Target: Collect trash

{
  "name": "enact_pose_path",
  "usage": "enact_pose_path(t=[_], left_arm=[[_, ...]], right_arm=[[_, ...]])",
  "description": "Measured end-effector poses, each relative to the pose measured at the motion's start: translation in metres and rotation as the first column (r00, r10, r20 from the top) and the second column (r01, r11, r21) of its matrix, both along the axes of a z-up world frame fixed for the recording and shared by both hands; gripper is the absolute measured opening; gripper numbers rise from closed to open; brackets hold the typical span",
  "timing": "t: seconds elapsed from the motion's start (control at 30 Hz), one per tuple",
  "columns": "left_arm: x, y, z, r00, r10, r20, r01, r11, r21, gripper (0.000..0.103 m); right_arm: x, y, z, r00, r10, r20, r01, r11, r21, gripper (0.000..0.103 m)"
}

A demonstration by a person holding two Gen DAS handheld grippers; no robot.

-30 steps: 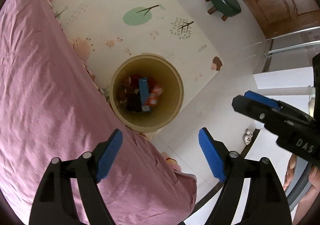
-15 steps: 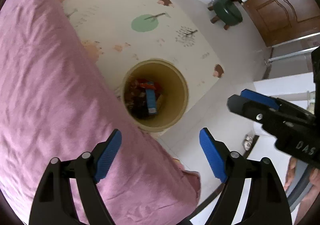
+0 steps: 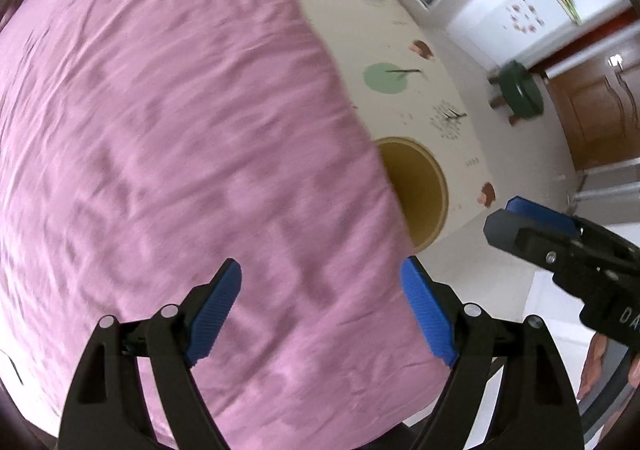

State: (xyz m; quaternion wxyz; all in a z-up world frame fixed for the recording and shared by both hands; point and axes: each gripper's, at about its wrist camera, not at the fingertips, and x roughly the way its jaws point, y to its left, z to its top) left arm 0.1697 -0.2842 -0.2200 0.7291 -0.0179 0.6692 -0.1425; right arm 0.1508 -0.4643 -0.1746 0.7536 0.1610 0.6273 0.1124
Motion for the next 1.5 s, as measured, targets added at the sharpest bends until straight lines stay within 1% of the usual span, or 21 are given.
enact_pose_path(t=[0.13,0.23,0.3,0.5,0.67,0.77,0.9,0.97,1.0,1.1,1.23,1.3,1.37,1.4,1.5], left_arm=[[-0.013,0.042,0.003,0.997,0.075,0.006,-0.075,0.997,0.002,0.082],[-0.025,0.072,0.004,0.990,0.138,0.007,-0.137,0.990,-0.004,0.082],[-0.033,0.093,0.006,0.984,0.178,0.006,-0.178,0.984,-0.004,0.082],[-0.054,0.148,0.010,0.960,0.278,0.008,-0.278,0.960,-0.002,0.082],[-0.070,0.184,0.018,0.944,0.328,0.020,-0.328,0.945,-0.005,0.082],[-0.077,0.200,0.019,0.941,0.338,0.027,-0.338,0.941,-0.002,0.082],[-0.084,0.217,0.027,0.935,0.352,0.039,-0.352,0.936,-0.003,0.082],[-0.087,0.223,0.036,0.930,0.362,0.057,-0.362,0.932,-0.018,0.088],[-0.088,0.226,0.040,0.928,0.365,0.072,-0.364,0.931,-0.016,0.090],[-0.091,0.234,0.054,0.922,0.372,0.112,-0.374,0.928,-0.003,0.095],[-0.096,0.247,0.076,0.913,0.381,0.143,-0.388,0.922,0.019,0.096],[-0.102,0.256,0.094,0.903,0.394,0.172,-0.402,0.916,0.011,0.098],[-0.108,0.264,0.111,0.893,0.407,0.193,-0.416,0.909,0.003,0.099],[-0.110,0.268,0.120,0.888,0.413,0.202,-0.421,0.907,-0.002,0.099],[-0.116,0.278,0.146,0.869,0.439,0.227,-0.447,0.895,-0.020,0.099]], right_arm=[[-0.004,0.039,0.000,0.998,0.062,-0.010,-0.062,0.998,0.012,0.051],[-0.007,0.070,-0.001,0.993,0.114,-0.022,-0.114,0.993,0.018,0.051],[-0.010,0.091,0.002,0.988,0.154,-0.020,-0.154,0.988,0.012,0.051],[-0.018,0.139,0.010,0.973,0.230,-0.007,-0.230,0.973,0.004,0.052],[-0.022,0.171,0.015,0.964,0.265,0.002,-0.265,0.964,-0.001,0.052],[-0.024,0.187,0.018,0.961,0.278,0.007,-0.278,0.961,-0.003,0.053],[-0.028,0.205,0.025,0.959,0.284,0.018,-0.284,0.959,-0.012,0.056],[-0.030,0.211,0.032,0.958,0.284,0.030,-0.283,0.959,-0.017,0.059],[-0.031,0.214,0.036,0.959,0.279,0.042,-0.279,0.960,-0.017,0.063],[-0.035,0.222,0.049,0.959,0.275,0.070,-0.274,0.961,-0.025,0.066],[-0.041,0.228,0.071,0.955,0.278,0.102,-0.277,0.961,-0.026,0.070],[-0.046,0.230,0.088,0.952,0.279,0.130,-0.278,0.960,-0.022,0.072],[-0.050,0.232,0.103,0.948,0.278,0.155,-0.278,0.960,-0.026,0.074],[-0.052,0.233,0.112,0.947,0.274,0.165,-0.274,0.961,-0.026,0.076],[-0.059,0.237,0.132,0.951,0.259,0.167,-0.259,0.966,-0.019,0.080]])
